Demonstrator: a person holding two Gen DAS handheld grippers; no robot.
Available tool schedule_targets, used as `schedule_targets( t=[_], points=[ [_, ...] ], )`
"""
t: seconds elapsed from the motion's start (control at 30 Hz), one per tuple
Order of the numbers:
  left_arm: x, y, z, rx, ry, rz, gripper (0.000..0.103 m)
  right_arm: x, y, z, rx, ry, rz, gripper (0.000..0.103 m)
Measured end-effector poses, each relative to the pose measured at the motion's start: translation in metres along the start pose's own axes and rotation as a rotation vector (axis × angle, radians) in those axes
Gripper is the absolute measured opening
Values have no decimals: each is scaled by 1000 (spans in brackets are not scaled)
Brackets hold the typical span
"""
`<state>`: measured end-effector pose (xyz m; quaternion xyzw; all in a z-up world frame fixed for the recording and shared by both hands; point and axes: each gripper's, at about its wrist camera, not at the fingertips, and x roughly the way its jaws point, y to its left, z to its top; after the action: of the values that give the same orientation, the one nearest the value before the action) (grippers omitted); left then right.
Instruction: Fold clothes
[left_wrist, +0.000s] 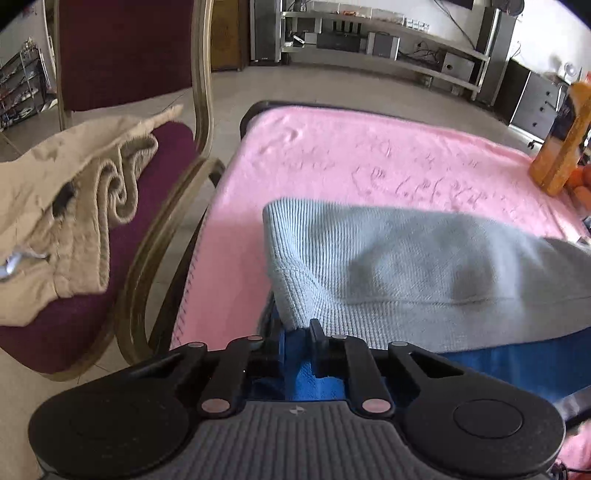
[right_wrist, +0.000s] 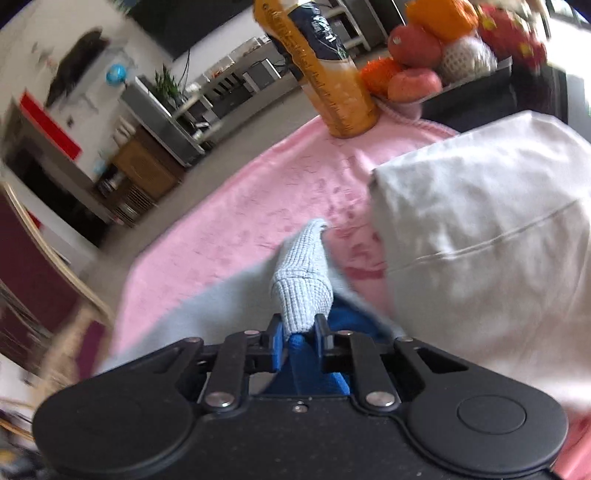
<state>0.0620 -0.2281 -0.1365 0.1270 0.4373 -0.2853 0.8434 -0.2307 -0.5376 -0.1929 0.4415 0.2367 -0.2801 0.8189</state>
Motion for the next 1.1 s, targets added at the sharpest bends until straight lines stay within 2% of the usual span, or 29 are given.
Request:
schedule_targets(
  t=[0.13,0.3,0.4,0.5,0.7,0.77,0.87,0.9,1.0,1.1],
  points=[
    [-22,8,22,-49,8,-77,11,-17,13,16,115,21,62,15],
    [-46,20,43,-127,58,-146,11,-33,20,29,208,58,73,15],
    [-52,27,42,-157,92,-164,10,-42,15,29,253,75,81,15],
    [-48,31,32,-166,120,-167,11,-46,8,23,243,83,57,15],
    [1,12,-18,-43,155,-10,13,-21,-13,-1,123,78,-58,15],
    [15,6,-31,1,141,51,19,-9,-18,-10,54,77,-105,16],
    [11,-2,-43,52,99,116,28,4,-22,-20,-56,67,-183,25],
    [5,-2,-44,59,84,137,28,2,-21,-19,-63,63,-180,30],
    [-17,4,-49,40,13,174,28,-17,-11,-17,-115,-18,-174,54],
    [-38,14,-47,-16,-74,169,27,-39,-1,-15,-168,-113,-163,55]
  ],
)
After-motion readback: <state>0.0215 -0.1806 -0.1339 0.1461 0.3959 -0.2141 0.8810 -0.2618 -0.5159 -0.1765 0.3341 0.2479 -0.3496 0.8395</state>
